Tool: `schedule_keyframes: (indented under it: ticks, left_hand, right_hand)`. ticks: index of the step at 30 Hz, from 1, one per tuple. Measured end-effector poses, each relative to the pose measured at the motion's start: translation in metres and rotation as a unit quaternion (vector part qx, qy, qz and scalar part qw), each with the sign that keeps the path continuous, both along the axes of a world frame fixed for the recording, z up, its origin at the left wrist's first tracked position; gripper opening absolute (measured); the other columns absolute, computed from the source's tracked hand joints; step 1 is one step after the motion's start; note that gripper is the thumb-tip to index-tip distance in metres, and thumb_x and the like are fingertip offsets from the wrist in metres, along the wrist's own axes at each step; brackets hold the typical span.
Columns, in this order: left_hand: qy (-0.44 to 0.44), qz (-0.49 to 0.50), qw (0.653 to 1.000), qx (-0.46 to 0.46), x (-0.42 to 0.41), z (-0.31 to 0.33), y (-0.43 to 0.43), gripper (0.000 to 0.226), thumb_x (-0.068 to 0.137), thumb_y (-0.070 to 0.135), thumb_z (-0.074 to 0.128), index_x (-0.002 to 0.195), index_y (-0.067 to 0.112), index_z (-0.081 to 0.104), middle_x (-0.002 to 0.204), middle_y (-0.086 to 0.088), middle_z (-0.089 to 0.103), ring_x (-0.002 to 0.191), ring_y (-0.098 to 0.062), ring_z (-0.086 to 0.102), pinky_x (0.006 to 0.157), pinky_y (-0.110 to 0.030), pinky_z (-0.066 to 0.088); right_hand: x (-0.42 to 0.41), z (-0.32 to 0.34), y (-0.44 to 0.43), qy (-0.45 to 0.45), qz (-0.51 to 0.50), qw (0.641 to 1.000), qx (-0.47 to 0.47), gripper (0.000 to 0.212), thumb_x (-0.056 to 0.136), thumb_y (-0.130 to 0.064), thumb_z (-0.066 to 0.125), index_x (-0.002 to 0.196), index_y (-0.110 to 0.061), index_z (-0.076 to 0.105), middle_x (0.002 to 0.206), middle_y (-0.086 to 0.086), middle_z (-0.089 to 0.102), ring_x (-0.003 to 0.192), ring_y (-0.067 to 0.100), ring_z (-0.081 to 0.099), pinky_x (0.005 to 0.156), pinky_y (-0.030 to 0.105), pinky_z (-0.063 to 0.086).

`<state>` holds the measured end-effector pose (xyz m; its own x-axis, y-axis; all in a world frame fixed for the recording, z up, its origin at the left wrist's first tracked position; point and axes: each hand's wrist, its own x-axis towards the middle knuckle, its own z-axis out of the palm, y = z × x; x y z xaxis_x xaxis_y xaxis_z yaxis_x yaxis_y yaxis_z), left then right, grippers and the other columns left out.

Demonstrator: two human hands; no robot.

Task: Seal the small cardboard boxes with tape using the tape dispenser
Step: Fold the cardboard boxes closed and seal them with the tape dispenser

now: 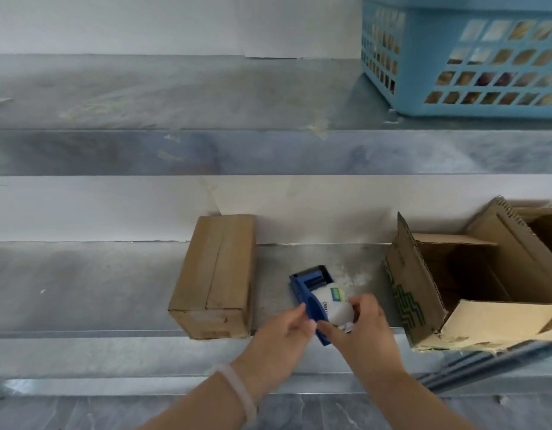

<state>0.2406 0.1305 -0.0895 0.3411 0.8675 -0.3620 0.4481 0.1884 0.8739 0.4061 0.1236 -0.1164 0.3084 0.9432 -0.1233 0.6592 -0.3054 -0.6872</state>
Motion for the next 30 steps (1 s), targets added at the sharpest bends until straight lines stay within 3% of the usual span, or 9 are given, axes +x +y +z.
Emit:
schedule_keyframes:
  ticks: [3,7,10,14,16,19,23,25,30]
  left_hand:
    - [-0.044,0.104,0.989,-0.092,0.022,-0.017,0.016,0.013,0.099,0.039,0.048,0.095,0.034,0.059,0.114,-0.001,0.067,0.108,-0.016,0.062,0.099,-0.04,0.048]
    - [-0.005,0.13,0.989,-0.076,0.027,-0.031,0.023,0.025,0.096,0.042,0.052,0.108,0.021,0.059,0.103,-0.001,0.068,0.093,-0.014,0.064,0.083,-0.033,0.054]
    - [0.05,0.106,0.992,-0.04,0.025,-0.034,0.024,0.023,0.099,0.038,0.047,0.109,0.018,0.054,0.106,-0.002,0.064,0.093,-0.012,0.061,0.07,-0.02,0.048]
    - [0.001,0.113,0.992,-0.058,0.014,-0.029,0.016,0.025,0.098,0.041,0.048,0.107,0.019,0.058,0.103,-0.002,0.069,0.095,-0.016,0.066,0.088,-0.039,0.053]
    - [-0.054,0.109,0.99,-0.069,0.008,-0.021,0.009,0.022,0.098,0.039,0.051,0.108,0.023,0.061,0.099,0.001,0.073,0.094,-0.014,0.069,0.092,-0.042,0.053]
    - [-0.147,0.094,0.981,-0.088,0.003,-0.001,-0.002,0.021,0.098,0.03,0.049,0.112,0.018,0.06,0.097,-0.001,0.075,0.096,-0.016,0.07,0.095,-0.042,0.052]
    - [-0.239,0.049,0.967,-0.079,-0.006,0.032,-0.016,0.039,0.088,0.032,0.047,0.118,0.008,0.056,0.097,-0.012,0.073,0.097,-0.022,0.069,0.091,-0.034,0.053]
    - [-0.274,0.037,0.959,-0.069,-0.01,0.042,-0.02,0.041,0.087,0.029,0.047,0.12,0.005,0.055,0.095,-0.016,0.072,0.094,-0.024,0.069,0.087,-0.033,0.053]
    - [-0.396,0.088,0.903,-0.137,-0.008,0.045,-0.024,0.037,0.09,0.018,0.046,0.117,-0.003,0.06,0.102,-0.029,0.067,0.093,-0.032,0.067,0.083,-0.038,0.056]
  right_hand:
    - [-0.008,-0.005,-0.009,0.041,0.025,0.999,0.0,0.054,0.07,-0.044,0.082,0.106,-0.034,0.044,0.098,-0.015,0.054,0.082,0.0,0.056,0.065,0.017,0.048]
    - [-0.014,-0.017,-0.02,0.089,0.087,0.992,0.024,0.046,0.087,-0.023,0.069,0.125,-0.039,0.046,0.114,-0.017,0.058,0.101,0.001,0.058,0.091,0.023,0.052]
    - [-0.009,-0.017,-0.025,0.115,0.098,0.989,0.002,0.046,0.094,-0.017,0.057,0.132,-0.042,0.049,0.117,-0.02,0.058,0.105,-0.004,0.056,0.089,0.012,0.048]
    - [0.008,-0.001,-0.024,0.156,0.043,0.987,0.014,0.036,0.099,-0.019,0.05,0.105,-0.053,0.057,0.112,-0.026,0.06,0.102,-0.015,0.054,0.083,0.005,0.042]
    - [0.018,0.001,-0.02,0.22,-0.044,0.974,0.037,0.03,0.101,-0.023,0.046,0.112,-0.048,0.058,0.119,-0.022,0.059,0.111,-0.005,0.054,0.099,0.021,0.045]
    - [0.027,0.008,-0.012,0.373,-0.142,0.917,0.008,0.032,0.103,-0.035,0.038,0.132,-0.036,0.052,0.132,-0.008,0.054,0.122,0.014,0.052,0.109,0.039,0.041]
    - [0.025,0.03,-0.012,0.589,-0.18,0.786,-0.054,0.032,0.103,-0.036,0.038,0.102,-0.018,0.063,0.095,0.009,0.073,0.095,0.024,0.066,0.092,0.043,0.052]
    - [0.024,0.036,-0.016,0.656,-0.16,0.733,-0.086,0.031,0.102,-0.03,0.039,0.107,-0.012,0.064,0.095,0.018,0.074,0.101,0.035,0.065,0.095,0.052,0.048]
    - [0.016,0.043,-0.02,0.723,-0.043,0.679,-0.118,0.049,0.095,-0.038,0.043,0.121,-0.003,0.066,0.122,0.024,0.063,0.107,0.038,0.061,0.094,0.051,0.046]
